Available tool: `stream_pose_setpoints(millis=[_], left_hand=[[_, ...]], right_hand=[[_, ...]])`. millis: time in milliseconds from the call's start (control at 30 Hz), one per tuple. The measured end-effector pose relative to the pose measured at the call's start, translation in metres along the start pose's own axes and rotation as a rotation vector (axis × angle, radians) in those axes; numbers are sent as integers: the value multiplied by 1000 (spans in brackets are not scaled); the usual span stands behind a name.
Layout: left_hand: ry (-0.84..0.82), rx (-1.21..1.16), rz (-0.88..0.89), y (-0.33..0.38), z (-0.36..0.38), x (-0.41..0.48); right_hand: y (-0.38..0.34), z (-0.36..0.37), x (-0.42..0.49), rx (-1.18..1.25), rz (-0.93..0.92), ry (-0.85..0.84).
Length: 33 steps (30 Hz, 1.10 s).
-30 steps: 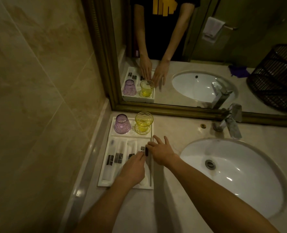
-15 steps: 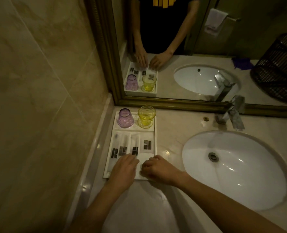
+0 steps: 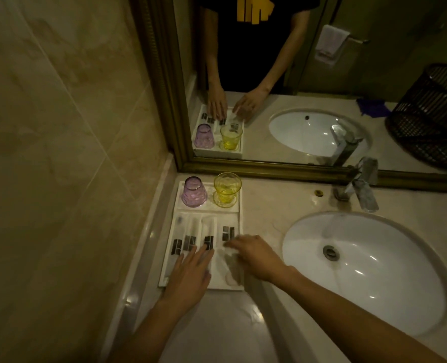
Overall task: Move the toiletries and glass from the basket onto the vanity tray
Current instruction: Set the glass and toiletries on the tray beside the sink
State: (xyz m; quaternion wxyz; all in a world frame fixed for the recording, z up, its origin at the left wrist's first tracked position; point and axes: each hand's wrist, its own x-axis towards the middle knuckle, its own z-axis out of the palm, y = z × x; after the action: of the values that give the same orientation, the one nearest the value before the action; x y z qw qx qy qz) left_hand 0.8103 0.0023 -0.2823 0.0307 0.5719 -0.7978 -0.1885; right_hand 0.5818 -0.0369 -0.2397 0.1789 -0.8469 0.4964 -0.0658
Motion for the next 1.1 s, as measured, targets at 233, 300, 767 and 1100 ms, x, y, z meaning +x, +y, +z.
stream_pose_setpoints(millis=[233, 300, 767, 1100], left_hand=[[238, -234, -29, 9, -37, 41], [313, -349, -135, 13, -56, 61], [103, -1175, -661, 40, -98, 203], [205, -1209, -602, 32, -114, 187]], right_hand=[[16, -51, 85, 253, 347, 312], [27, -58, 104, 335, 448, 379], [65, -54, 95, 1600, 1081, 248], [66, -65, 110, 1849, 1071, -22]])
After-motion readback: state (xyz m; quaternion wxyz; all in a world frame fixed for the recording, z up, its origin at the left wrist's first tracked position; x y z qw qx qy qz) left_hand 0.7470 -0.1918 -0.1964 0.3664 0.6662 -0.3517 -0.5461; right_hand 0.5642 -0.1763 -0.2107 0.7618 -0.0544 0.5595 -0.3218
